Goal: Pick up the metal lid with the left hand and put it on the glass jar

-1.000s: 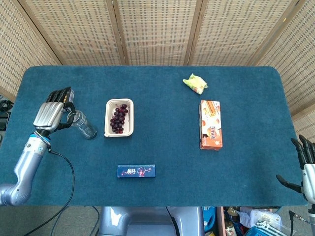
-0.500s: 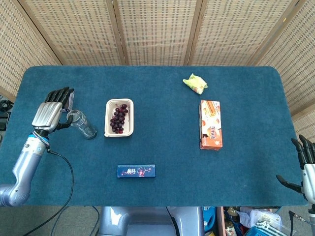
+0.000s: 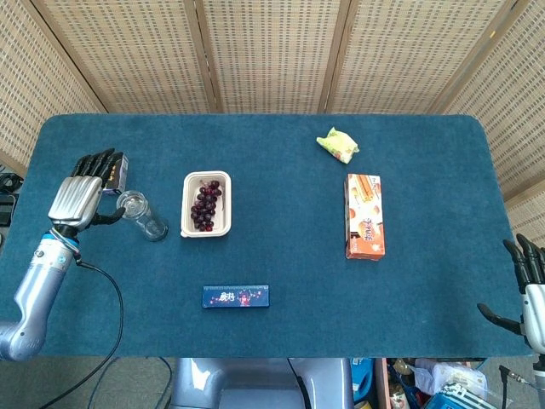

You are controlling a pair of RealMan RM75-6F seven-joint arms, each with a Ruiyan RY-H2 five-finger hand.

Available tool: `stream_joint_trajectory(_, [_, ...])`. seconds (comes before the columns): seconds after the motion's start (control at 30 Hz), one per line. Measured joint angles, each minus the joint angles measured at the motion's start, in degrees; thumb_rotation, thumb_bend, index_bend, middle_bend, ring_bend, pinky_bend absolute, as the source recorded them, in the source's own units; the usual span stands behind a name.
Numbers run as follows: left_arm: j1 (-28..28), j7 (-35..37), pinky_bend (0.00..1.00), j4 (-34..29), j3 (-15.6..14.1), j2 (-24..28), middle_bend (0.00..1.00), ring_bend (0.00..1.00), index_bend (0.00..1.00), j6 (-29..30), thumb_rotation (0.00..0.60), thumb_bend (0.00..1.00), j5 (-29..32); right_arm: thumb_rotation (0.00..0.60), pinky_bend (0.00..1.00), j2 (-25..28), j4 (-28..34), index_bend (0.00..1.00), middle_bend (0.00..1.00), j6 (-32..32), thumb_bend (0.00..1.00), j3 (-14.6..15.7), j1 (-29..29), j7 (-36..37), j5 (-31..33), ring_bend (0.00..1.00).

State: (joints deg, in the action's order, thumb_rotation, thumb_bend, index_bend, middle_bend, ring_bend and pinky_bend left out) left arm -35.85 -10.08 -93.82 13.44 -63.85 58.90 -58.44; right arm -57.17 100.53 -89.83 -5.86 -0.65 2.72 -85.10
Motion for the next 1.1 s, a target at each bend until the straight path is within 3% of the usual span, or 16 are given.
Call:
stream_joint_trajectory(0.1, [0.7,0.7,0.00,-1.6,-0.5,1.6,0.00,0.00,0.02,0.0,0.600,0.35,-1.1,0.600,0.00,0.1,0.0,0.00,0.00,-0.1,0.00,0.0,0.0,0.2,-0.1,0.00])
stream_joint_trajectory(0.17, [1.4,1.9,0.00,-3.3,-1.1,3.4,0.00,0.00,0.12,-0.3,0.600,0.56,-2.7,0.600,0.00,0.2,0.1,0.00,0.00,-0.1,0.00,0.1,0.0,0.2,-0.2,0.00])
stream_joint_trajectory(0.23, [1.9,3.0,0.00,-4.5,-1.7,4.9,0.00,0.00,0.26,-0.6,0.600,0.85,-4.4,0.600,0.00,0.2,0.1,0.00,0.00,-0.1,0.00,0.1,0.1,0.2,-0.3,0.00])
stream_joint_trajectory(0.33, [2.9,3.3,0.00,-6.7,-3.2,7.5,0.00,0.00,0.31,-0.7,0.600,0.97,-7.7,0.600,0.00,0.2,0.2,0.00,0.00,-0.3,0.00,0.2,0.1,0.2,-0.6,0.00])
stream_joint_trajectory(0.57, [3.7,-1.4,0.00,-10.0,-5.3,9.3,0.00,0.00,0.31,-0.7,0.600,0.99,-8.8,0.600,0.00,0.3,0.5,0.00,0.00,-0.6,0.00,0.3,0.3,0.1,-1.0,0.00])
stream_joint_trajectory(1.1, [2.2,-5.6,0.00,-9.0,-5.2,6.6,0.00,0.00,0.32,-1.4,0.600,0.99,-4.2,0.600,0.00,0.5,0.4,0.00,0.00,-0.6,0.00,0.2,0.3,0.6,-0.7,0.00])
